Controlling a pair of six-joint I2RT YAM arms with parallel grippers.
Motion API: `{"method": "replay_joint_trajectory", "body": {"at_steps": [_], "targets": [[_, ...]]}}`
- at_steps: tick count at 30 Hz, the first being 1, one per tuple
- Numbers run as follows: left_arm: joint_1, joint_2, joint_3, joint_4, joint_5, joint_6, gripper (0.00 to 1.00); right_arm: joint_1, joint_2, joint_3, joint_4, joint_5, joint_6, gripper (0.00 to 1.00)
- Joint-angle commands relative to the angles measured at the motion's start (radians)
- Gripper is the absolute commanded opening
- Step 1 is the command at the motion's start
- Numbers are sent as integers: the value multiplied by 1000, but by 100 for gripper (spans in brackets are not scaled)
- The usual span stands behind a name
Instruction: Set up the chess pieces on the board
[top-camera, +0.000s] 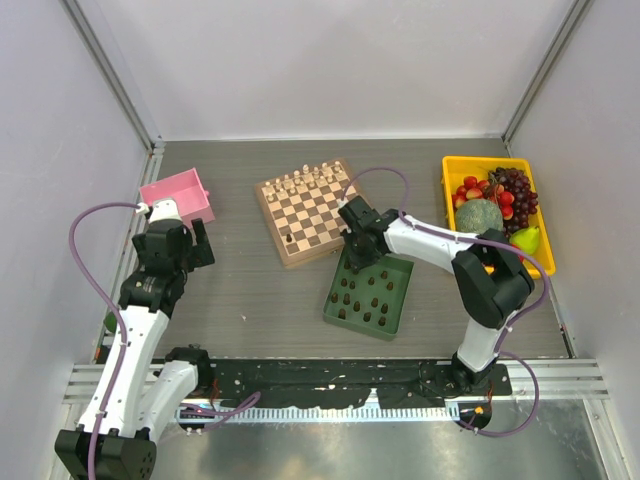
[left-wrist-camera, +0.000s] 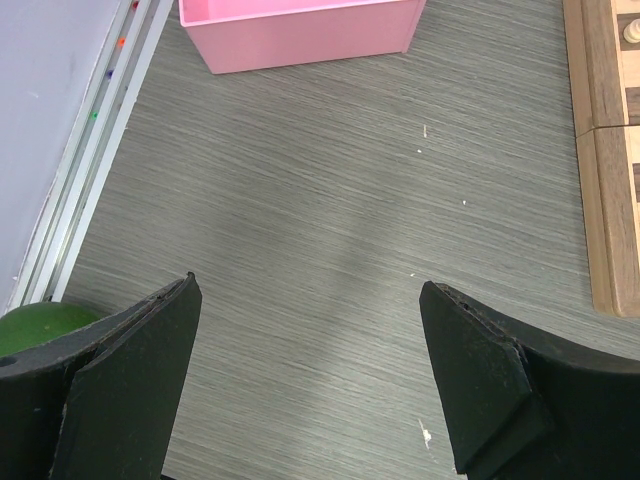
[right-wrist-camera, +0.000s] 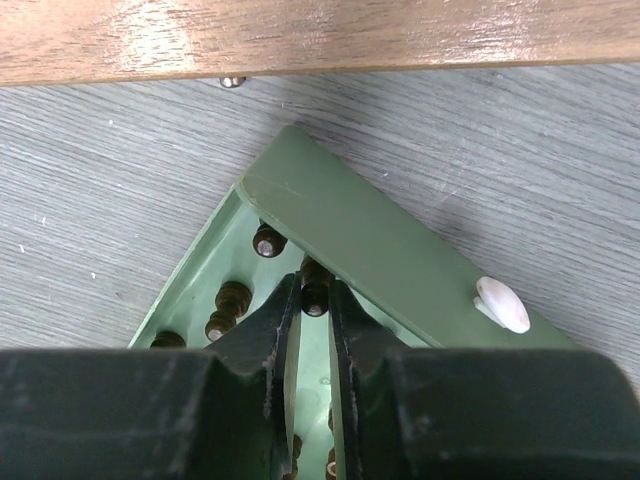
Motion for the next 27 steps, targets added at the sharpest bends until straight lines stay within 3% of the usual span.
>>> {"method": "replay_joint_trajectory", "body": {"at_steps": [1,9,14,27], "targets": [[0,1,19,11,5,6,99,1,-77,56,-38,2,-10,18],[0,2,21,9,4,7,99,3,-206,96,-117,-5,-22,18],[0,-4,21,9,5,7,99,7,-185,168,-89,-18,-19,17],[0,-11,19,9,8,6,99,70,230,622,-156,-28,-53,18]]}}
